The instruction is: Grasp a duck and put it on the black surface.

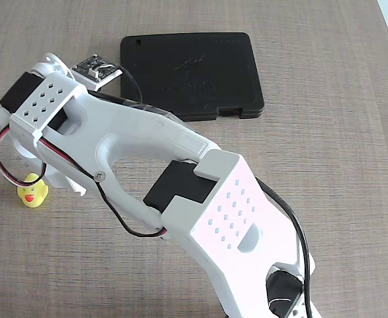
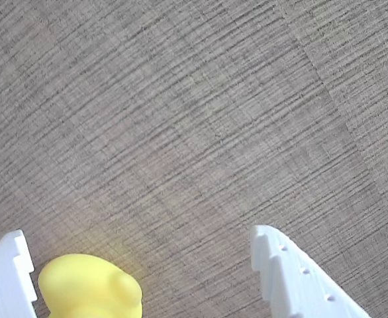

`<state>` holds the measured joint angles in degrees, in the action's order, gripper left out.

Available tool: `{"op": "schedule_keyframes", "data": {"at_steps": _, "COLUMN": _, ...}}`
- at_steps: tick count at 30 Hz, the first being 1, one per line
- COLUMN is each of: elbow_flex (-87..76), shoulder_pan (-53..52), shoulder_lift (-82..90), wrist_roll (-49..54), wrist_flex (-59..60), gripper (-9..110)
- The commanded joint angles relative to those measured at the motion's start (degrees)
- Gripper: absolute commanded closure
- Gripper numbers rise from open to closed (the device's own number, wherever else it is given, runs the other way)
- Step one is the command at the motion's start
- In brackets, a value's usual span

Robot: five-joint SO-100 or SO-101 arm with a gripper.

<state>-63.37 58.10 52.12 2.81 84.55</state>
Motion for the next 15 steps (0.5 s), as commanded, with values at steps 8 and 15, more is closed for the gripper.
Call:
{"op": "schedule_keyframes", "data": {"at_steps": 8, "elbow_flex": 6.7, "shoulder_pan": 4.3, "shoulder_lift": 1.4, "wrist_roll": -0.6, "wrist_flex": 1.1, "gripper": 68}}
{"op": "schedule_keyframes", "data": {"at_steps": 15, "elbow_flex": 9.2, "shoulder_pan": 5.4, "shoulder_lift": 0.5, "wrist_roll": -0.6, "wrist_flex": 0.6, "gripper": 68}}
